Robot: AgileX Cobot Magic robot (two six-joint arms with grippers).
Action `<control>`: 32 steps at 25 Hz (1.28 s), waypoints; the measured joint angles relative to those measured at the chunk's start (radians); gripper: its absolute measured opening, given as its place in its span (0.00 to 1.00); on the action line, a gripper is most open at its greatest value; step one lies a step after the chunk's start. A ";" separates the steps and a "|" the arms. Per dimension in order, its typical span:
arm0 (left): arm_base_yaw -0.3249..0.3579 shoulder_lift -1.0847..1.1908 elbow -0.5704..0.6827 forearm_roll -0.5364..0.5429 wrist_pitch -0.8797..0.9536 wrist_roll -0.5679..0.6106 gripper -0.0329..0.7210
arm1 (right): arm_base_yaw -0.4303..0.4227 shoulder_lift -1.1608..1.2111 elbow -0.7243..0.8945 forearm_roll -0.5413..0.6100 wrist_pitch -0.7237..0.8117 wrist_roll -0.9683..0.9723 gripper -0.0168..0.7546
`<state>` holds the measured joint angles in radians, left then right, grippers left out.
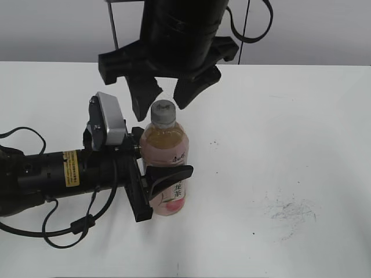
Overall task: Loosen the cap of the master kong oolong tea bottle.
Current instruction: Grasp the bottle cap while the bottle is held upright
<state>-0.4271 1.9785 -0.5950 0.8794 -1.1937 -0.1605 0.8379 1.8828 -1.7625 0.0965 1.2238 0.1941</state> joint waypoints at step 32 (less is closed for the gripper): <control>0.000 0.000 0.000 -0.002 0.002 0.000 0.55 | 0.000 -0.004 0.000 0.020 0.009 -1.685 0.37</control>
<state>-0.4271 1.9785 -0.5950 0.8775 -1.1921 -0.1608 0.8379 1.8791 -1.7625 0.1164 1.2326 -1.4908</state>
